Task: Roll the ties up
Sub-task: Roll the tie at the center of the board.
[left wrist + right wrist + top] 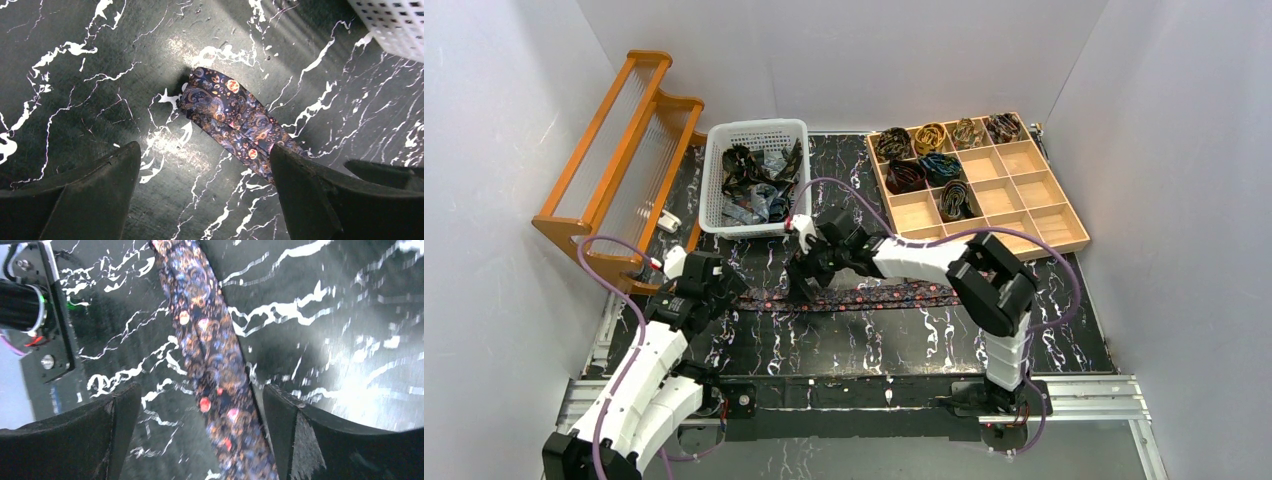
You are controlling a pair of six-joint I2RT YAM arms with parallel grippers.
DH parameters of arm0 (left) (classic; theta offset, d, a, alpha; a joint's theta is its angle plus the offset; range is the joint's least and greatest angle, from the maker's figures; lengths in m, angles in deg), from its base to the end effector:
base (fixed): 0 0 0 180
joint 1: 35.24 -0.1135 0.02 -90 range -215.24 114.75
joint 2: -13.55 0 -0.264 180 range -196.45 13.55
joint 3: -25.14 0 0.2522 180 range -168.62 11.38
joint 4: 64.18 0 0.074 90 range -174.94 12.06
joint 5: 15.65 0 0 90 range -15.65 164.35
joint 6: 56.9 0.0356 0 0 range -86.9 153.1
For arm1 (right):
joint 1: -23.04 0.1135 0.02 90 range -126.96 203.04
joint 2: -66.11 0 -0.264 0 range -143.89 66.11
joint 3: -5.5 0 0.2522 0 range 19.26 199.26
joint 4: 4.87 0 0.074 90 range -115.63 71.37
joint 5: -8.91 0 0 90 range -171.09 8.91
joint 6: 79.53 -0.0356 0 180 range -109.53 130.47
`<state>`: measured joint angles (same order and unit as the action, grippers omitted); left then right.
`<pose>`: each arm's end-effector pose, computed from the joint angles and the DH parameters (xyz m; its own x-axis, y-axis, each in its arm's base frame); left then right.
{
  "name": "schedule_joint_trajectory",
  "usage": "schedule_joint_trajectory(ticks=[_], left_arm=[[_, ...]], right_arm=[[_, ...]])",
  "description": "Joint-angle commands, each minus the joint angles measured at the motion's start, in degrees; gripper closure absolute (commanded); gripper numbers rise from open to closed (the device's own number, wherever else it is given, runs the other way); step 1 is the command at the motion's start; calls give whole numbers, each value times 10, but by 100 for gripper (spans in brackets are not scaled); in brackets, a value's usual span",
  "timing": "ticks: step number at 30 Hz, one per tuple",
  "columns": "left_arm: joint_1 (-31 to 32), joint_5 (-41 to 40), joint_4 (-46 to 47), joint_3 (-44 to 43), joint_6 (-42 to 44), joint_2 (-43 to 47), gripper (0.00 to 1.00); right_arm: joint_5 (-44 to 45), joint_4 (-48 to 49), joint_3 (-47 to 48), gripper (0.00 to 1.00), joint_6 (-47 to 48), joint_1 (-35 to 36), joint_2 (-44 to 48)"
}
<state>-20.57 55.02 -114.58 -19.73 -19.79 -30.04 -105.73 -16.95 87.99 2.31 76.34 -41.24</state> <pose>0.1494 -0.0269 0.2198 -0.4648 -0.6562 -0.5945 -0.5656 0.7366 -0.3709 0.2347 0.3397 0.1955 -0.4872 -0.4378 -0.7556 -0.8675 0.3416 0.3615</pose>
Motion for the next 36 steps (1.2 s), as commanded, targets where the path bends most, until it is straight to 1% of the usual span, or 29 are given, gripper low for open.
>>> schedule_joint_trajectory(ticks=[1,3,6,7,9,13,15,18,22,24,26,28,30,31,33,36], left_arm=[[-5,-22,-49,-33,-35,17,2],[-4,-18,-51,-37,-37,24,2],[-5,-21,-68,-48,-35,27,2],[-4,-21,-71,-51,-34,29,2],[-5,-22,-74,-52,-33,34,2],[-4,-26,-81,-54,-33,41,2],[-5,-26,-80,-53,-33,41,2],[-5,-25,-76,-51,-33,39,2],[-5,-19,-66,-43,-35,35,2],[-4,-16,-60,-34,-38,34,2],[-5,-11,-47,-22,-42,36,2],[-4,-2,-32,-5,-47,36,2],[-5,2,-24,6,-51,31,2],[-4,1,-22,9,-52,30,2],[-5,-3,-21,13,-55,30,2],[-5,-10,-17,20,-65,37,2]], right_arm=[[-36,95,37,1,116,5,-49],[-50,115,44,1,144,9,-69],[-50,111,61,2,175,15,-106],[-56,109,65,4,180,16,-113],[-62,108,61,12,194,24,-115],[-42,112,22,21,227,46,-97],[-28,113,-8,29,235,57,-85],[8,135,-53,33,240,72,-62],[76,169,-93,43,249,85,-45],[99,170,-96,43,249,89,-42],[119,170,-91,41,252,89,-45],[128,143,-76,42,260,89,-53],[137,118,-69,49,265,89,-57],[140,110,-73,50,265,90,-55],[143,102,-96,54,260,90,-36],[134,106,-157,61,241,91,14]])
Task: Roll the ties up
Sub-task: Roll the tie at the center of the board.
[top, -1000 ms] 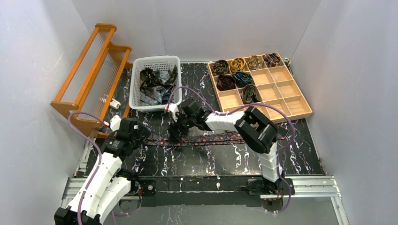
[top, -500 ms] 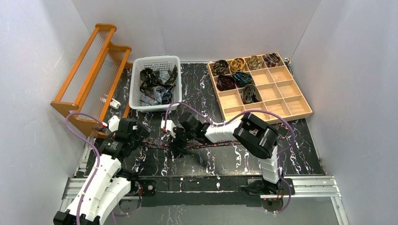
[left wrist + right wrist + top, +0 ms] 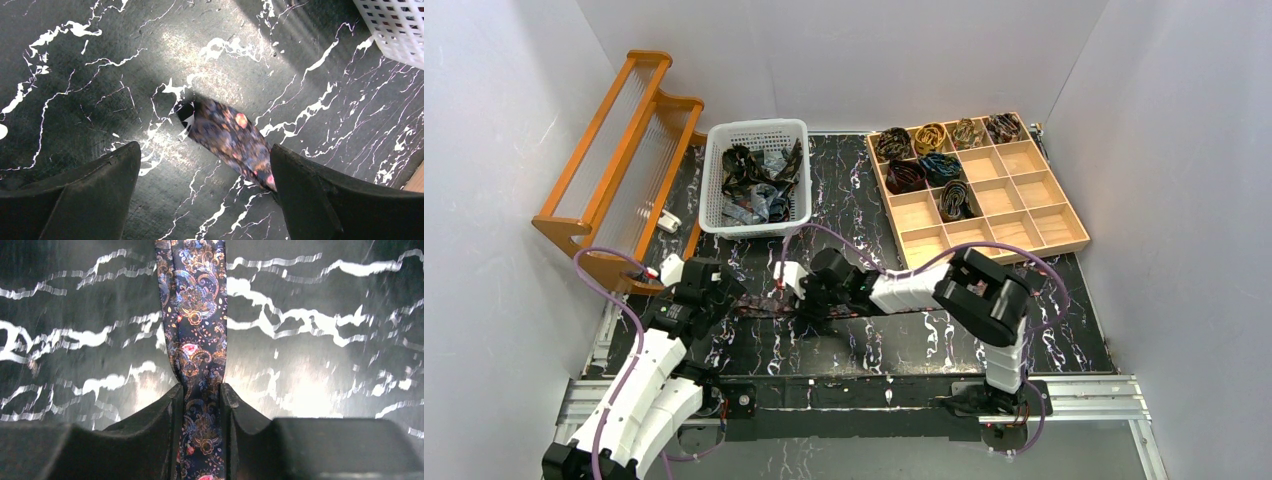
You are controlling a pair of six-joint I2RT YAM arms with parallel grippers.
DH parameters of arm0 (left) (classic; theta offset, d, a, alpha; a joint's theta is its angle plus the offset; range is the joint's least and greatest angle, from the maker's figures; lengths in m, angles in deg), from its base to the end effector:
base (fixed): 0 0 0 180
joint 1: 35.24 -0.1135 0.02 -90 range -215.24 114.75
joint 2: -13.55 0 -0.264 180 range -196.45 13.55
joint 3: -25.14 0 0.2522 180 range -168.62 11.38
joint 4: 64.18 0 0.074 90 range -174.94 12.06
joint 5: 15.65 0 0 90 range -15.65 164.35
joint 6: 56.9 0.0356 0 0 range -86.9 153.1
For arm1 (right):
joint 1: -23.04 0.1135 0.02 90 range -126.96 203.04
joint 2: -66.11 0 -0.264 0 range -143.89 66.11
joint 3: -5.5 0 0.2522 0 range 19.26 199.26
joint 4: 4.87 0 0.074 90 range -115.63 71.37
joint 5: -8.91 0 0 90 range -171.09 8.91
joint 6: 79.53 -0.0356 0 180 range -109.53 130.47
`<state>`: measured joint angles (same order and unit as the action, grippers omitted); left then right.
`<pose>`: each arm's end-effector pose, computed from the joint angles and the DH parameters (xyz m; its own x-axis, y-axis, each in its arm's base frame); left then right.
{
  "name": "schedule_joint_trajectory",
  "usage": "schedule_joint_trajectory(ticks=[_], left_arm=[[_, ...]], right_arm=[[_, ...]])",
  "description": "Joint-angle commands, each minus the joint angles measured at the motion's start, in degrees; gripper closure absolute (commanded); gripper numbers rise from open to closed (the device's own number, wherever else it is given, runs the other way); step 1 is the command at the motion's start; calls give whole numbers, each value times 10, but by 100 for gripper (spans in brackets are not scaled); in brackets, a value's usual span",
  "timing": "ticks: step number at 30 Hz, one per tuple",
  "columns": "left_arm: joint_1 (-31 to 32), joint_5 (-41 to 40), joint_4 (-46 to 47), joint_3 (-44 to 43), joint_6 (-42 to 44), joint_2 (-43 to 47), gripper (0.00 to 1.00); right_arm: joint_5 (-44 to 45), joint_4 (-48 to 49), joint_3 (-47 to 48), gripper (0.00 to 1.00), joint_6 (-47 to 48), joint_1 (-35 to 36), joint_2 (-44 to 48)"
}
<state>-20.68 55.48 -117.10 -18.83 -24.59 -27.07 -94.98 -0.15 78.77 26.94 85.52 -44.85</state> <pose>0.1396 -0.0244 0.2181 -0.4233 -0.7163 -0.5547 -0.6040 0.6794 -0.4165 0.1796 0.3632 0.1468 0.0293 -0.5394 -0.8416 -0.9861 0.1220 -0.1126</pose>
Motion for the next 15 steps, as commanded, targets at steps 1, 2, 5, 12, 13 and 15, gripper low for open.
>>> schedule_joint_trajectory(ticks=[1,2,5,12,13,15], left_arm=[[-3,-13,14,16,-18,10,2],[-4,-11,17,20,-21,11,2],[-4,5,29,34,-25,10,2],[-3,79,79,67,0,12,2],[-3,87,83,71,3,13,2],[-3,104,98,82,12,20,2]], right_arm=[[26,-65,-79,63,-10,-1,65],[28,-69,-92,64,-16,-1,78],[32,-89,-119,64,-21,-1,115],[46,-136,-124,62,-18,-1,156],[46,-142,-122,62,-19,-1,164],[38,-144,-115,58,-24,-1,181]])
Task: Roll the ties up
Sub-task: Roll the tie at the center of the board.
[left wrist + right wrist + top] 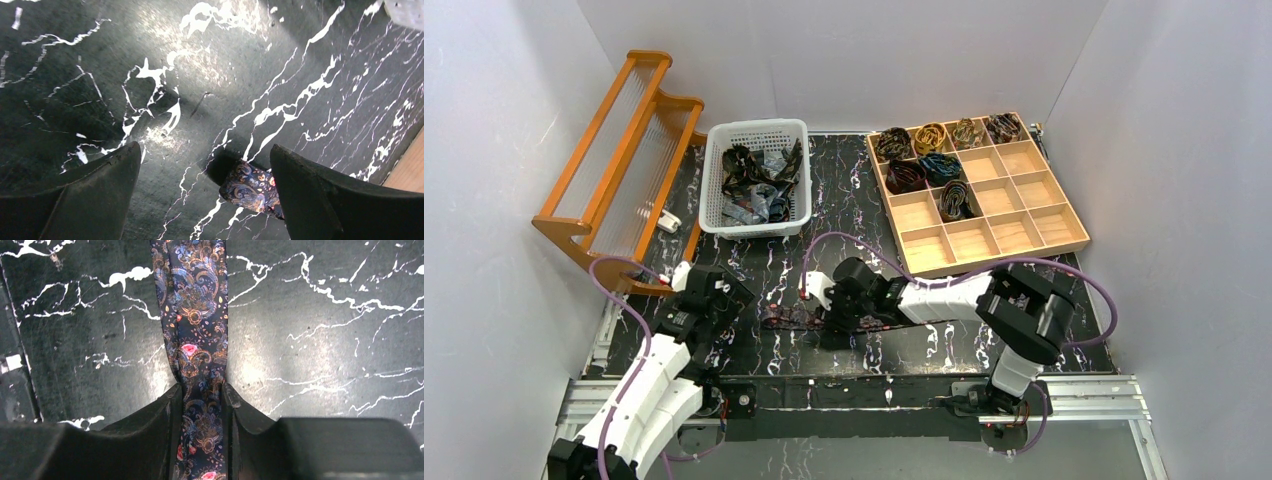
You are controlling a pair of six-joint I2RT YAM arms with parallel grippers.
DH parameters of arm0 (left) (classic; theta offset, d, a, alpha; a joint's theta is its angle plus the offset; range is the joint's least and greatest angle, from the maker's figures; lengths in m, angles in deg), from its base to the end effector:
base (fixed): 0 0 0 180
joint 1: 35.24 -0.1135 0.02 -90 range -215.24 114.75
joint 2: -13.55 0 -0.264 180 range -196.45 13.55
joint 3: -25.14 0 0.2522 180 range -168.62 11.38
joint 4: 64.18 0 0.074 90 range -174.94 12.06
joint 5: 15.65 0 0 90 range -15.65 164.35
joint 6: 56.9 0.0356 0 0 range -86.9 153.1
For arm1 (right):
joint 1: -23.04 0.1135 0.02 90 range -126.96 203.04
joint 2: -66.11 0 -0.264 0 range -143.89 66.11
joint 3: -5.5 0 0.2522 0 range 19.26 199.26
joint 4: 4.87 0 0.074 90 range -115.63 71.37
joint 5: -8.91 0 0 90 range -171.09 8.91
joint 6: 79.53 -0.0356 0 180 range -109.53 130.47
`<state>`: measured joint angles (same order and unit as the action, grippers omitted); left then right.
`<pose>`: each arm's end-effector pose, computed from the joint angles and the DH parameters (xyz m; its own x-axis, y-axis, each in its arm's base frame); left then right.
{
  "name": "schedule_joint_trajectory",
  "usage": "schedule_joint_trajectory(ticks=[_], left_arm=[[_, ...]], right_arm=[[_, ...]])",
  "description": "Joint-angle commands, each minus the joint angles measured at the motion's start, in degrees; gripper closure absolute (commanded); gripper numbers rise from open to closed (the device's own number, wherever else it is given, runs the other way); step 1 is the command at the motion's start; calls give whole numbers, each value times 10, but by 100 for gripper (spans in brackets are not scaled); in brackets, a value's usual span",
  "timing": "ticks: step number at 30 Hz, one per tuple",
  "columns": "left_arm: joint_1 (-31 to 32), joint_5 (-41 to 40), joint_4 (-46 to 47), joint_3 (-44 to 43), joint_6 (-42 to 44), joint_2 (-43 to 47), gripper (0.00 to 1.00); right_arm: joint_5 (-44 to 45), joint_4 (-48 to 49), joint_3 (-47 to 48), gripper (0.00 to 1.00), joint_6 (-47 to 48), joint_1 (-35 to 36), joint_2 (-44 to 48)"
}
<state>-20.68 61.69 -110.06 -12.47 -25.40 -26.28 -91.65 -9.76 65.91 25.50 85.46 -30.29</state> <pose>0.1393 -0.0281 0.1919 -0.4648 -0.7388 -0.4880 -0.5601 0.6722 -0.4842 0.1497 0.3007 0.1563 -0.0500 -0.6464 -0.7613 -0.9821 0.1705 -0.0802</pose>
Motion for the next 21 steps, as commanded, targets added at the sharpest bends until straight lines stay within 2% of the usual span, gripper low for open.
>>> schedule_joint_trajectory(ticks=[1,3,8,10,12,15,18,21], left_arm=[[-4,51,34,24,22,15,2],[-3,65,42,32,22,22,2],[-3,85,70,58,20,41,4],[-4,99,87,75,19,52,6],[-3,111,98,92,17,65,10],[-4,122,107,114,11,89,14],[-4,117,109,123,4,113,15],[-3,110,103,122,1,126,16]], right_arm=[[3,-51,21,57,-16,0,43],[16,-56,48,49,-33,0,60],[131,13,60,5,-147,-2,96],[140,48,52,1,-225,-6,96],[120,55,58,1,-307,-18,78],[-21,18,119,3,-380,-52,20],[-70,-9,176,33,-412,-56,-42],[-106,10,201,54,-452,-53,-81]])
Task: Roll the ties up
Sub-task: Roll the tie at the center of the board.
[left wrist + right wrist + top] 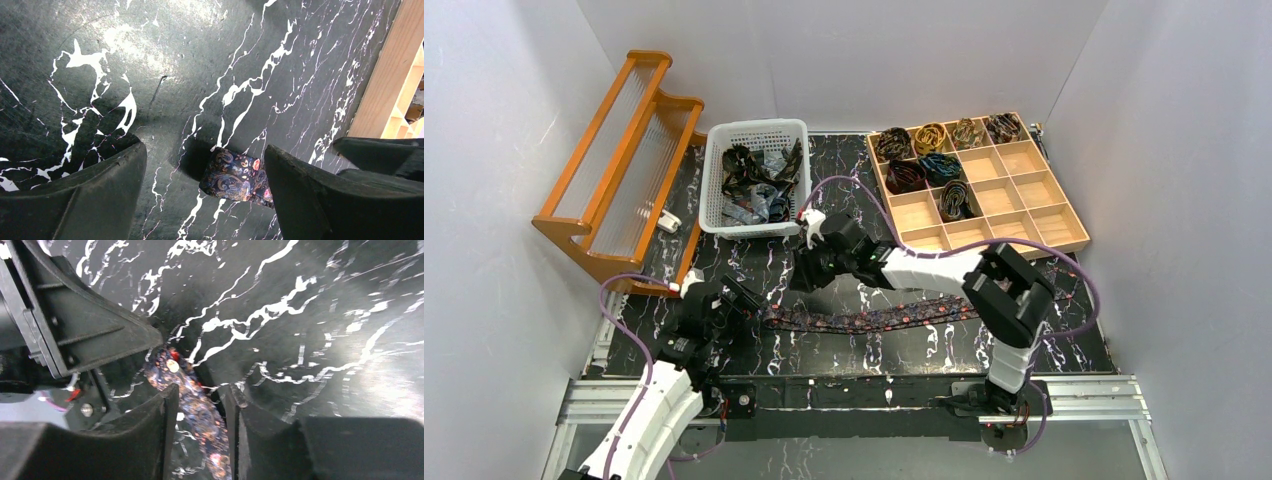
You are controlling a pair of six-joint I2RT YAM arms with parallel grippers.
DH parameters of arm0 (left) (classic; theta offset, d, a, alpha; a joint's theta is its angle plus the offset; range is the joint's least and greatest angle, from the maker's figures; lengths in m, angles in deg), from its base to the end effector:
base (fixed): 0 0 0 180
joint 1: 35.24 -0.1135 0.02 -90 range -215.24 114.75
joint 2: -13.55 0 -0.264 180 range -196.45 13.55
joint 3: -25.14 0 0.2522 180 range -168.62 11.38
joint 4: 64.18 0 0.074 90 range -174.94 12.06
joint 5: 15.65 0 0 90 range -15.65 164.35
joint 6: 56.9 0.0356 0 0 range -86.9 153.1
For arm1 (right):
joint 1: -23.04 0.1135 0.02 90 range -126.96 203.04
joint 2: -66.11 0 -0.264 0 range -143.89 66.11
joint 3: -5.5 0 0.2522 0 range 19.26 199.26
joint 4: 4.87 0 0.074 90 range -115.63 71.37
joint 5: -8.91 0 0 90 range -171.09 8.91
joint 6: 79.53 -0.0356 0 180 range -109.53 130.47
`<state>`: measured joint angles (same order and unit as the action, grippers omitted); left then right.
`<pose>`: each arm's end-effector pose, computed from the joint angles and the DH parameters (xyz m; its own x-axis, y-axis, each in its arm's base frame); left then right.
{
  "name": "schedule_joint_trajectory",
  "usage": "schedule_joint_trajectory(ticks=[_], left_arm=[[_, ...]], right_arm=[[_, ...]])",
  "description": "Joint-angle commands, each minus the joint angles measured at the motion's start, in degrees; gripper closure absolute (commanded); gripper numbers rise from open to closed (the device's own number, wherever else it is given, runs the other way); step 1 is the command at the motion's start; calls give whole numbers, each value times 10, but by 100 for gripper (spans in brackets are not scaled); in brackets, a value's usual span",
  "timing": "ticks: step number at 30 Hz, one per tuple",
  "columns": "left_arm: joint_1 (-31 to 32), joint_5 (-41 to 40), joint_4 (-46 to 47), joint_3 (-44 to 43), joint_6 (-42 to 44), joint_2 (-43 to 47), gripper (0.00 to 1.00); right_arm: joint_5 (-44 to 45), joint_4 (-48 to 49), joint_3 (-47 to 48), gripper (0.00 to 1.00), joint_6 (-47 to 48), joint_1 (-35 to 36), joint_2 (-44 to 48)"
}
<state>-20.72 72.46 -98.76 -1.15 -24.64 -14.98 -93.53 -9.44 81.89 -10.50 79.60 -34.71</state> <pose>0.1240 -0.0309 0.1641 -0.5000 -0.7436 -0.4440 -0.3705 0.6470 -0.6664 0.2109 0.3333 0.2158 -0.5782 -0.2414 -0.7793 -0.7622 0.5005 0.4105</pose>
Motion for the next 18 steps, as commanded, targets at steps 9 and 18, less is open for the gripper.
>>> schedule_joint_trajectory(ticks=[9,18], left_arm=[[-4,-17,-35,-15,-11,8,17],[-3,4,-41,-7,-30,24,26]], right_arm=[[-111,-34,126,77,-104,44,-124],[-133,-70,155,84,-111,45,-179]])
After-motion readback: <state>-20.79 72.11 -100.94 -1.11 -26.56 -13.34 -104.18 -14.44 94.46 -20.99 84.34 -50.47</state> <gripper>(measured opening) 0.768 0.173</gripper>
